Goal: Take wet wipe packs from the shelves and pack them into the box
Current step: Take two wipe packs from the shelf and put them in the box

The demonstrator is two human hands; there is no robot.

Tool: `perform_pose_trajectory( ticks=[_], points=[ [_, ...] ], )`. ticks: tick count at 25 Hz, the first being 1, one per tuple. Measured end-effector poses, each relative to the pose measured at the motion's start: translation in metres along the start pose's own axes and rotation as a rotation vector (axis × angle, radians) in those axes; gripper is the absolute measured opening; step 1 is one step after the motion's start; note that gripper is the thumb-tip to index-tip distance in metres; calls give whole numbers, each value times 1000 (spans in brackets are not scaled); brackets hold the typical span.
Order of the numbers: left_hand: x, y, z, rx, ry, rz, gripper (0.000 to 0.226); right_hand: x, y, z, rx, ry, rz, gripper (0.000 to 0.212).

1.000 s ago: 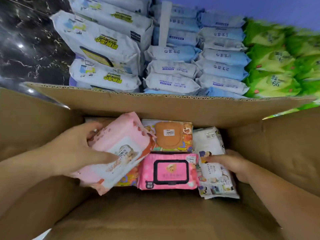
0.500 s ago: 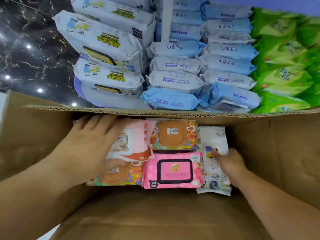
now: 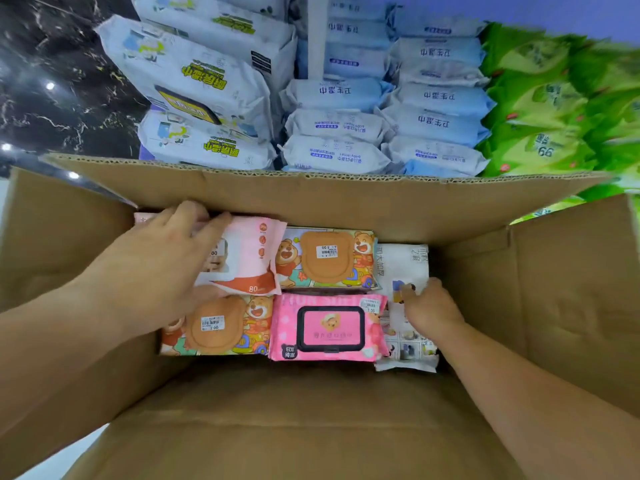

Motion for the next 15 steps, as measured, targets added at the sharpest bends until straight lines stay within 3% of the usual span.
perform_pose_trajectory(
  ticks=[4, 6, 10, 15],
  points=[
    [12, -27, 6, 125, -16, -55, 78, 47, -26, -22, -70, -100, -45, 56],
    [22, -50, 19, 328, -194, -92, 73, 78, -39, -37, -115, -150, -56, 56],
    [40, -103, 54, 981, -666, -254, 62, 141, -68, -62, -241, -186, -62, 52],
    [46, -189, 69, 1285, -767, -245, 52, 226, -115, -104, -397, -216, -60, 43]
  ],
)
Point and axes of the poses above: each hand's wrist, its own x-axis away from the middle knuckle, its own y-axis out of the palm, z = x × y, the point moved 2 cm from there along -x, towards the middle knuckle, and after that the axes turned 6 degrees about -x, right-handed, at the moved point
